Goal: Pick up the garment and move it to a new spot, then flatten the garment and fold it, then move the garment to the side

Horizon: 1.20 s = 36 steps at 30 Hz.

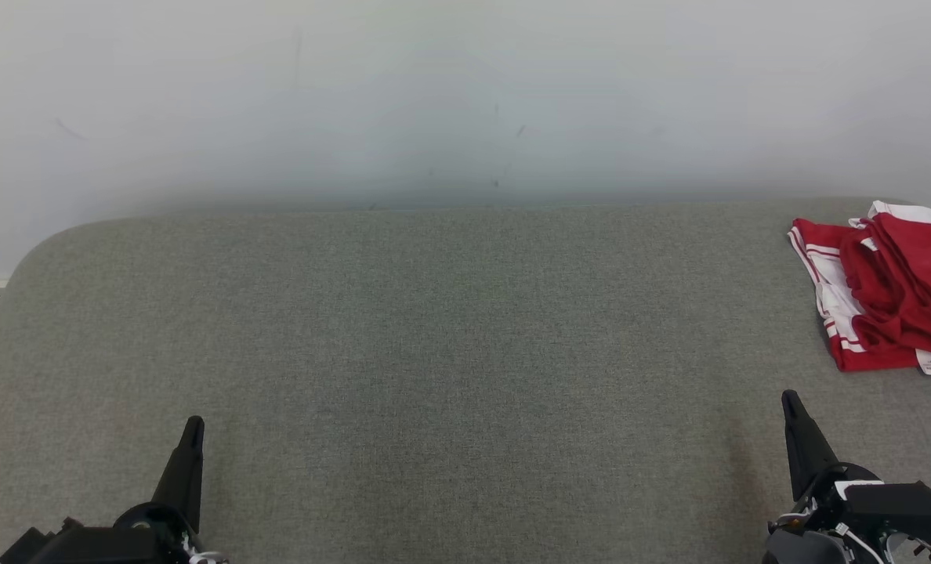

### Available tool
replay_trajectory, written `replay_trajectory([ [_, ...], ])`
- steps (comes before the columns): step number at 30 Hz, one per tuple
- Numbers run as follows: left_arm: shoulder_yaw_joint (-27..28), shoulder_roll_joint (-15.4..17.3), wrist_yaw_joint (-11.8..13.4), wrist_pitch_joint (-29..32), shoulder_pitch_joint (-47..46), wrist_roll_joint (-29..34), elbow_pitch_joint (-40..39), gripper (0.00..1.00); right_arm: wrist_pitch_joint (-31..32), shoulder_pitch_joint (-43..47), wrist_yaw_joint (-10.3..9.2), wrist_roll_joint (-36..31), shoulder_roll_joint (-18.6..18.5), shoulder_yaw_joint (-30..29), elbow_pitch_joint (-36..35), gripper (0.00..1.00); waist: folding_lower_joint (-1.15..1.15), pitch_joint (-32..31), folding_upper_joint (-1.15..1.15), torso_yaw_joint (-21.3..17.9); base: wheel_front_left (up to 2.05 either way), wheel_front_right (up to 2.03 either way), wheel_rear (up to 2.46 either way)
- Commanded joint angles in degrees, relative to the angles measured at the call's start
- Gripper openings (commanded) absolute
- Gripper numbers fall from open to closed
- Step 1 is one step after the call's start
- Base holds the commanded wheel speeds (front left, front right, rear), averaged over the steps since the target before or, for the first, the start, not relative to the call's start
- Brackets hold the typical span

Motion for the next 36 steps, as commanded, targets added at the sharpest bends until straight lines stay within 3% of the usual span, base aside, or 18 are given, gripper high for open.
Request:
replay_trajectory([
  [1, 0.2, -0.1, -0.2, 0.2, -0.2, -0.2, 0.2, 0.00, 0.2, -0.2, 0.04, 0.0, 0.2, -0.1, 0.1, 0.00, 0.00, 0.0, 0.00, 0.0, 0.00, 0.00, 0.00],
  [36, 0.1, 0.0, -0.2, 0.2, -0.2, -0.3, 0.2, 0.00, 0.2, -0.2, 0.04, 0.0, 0.2, -0.1, 0.1, 0.00, 0.00, 0.0, 0.00, 0.0, 0.00, 0.00, 0.00],
])
